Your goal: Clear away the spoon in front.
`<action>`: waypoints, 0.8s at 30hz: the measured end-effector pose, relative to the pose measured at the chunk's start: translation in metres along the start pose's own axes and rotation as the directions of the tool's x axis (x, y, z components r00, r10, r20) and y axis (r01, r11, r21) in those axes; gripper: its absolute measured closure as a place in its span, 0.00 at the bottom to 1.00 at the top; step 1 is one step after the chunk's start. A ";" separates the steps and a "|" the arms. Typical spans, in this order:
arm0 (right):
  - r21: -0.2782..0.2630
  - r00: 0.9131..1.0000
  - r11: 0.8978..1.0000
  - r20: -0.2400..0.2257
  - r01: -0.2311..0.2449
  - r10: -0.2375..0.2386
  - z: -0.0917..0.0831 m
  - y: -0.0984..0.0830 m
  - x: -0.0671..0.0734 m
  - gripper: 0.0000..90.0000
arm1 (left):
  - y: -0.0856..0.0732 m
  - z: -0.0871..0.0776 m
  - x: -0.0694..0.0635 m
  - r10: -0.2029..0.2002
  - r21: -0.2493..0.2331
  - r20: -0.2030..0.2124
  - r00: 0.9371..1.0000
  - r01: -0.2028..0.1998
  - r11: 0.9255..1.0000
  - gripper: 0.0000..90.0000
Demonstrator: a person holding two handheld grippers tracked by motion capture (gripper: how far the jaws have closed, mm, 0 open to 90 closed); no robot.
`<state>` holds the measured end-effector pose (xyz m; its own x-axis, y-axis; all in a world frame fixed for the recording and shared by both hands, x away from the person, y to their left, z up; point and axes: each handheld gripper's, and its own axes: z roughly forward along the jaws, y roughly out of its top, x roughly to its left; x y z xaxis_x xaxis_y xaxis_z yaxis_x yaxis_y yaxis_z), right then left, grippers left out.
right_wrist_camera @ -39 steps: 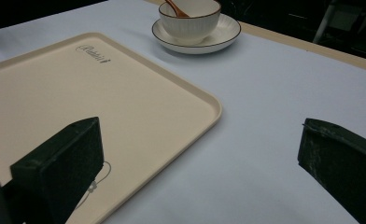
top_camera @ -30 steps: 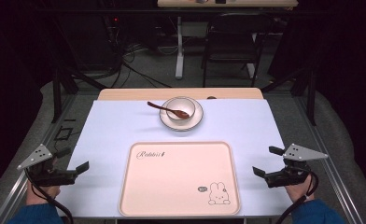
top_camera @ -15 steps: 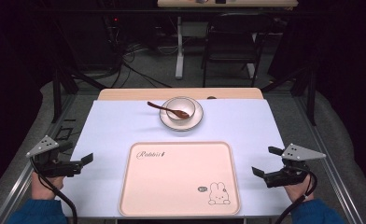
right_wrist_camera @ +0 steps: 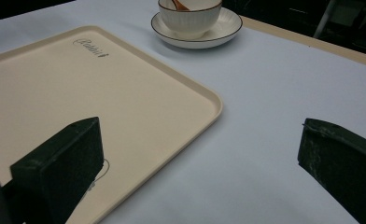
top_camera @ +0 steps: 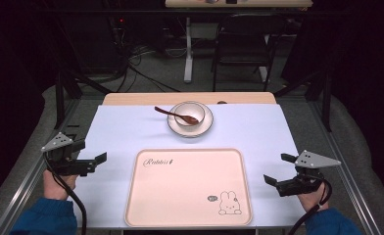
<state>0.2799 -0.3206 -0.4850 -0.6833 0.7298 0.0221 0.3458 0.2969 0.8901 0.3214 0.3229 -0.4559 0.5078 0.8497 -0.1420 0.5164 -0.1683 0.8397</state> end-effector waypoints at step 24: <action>0.006 1.000 1.000 0.002 0.003 -0.003 0.001 0.000 0.000 0.00 | 0.034 0.038 -0.019 -0.037 0.011 -0.021 0.999 0.037 0.999 0.00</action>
<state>0.2801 -0.3203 -0.4854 -0.6826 0.7306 0.0187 0.3480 0.3024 0.8874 0.3558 0.2819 -0.4447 0.4740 0.8655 -0.1617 0.5421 -0.1421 0.8282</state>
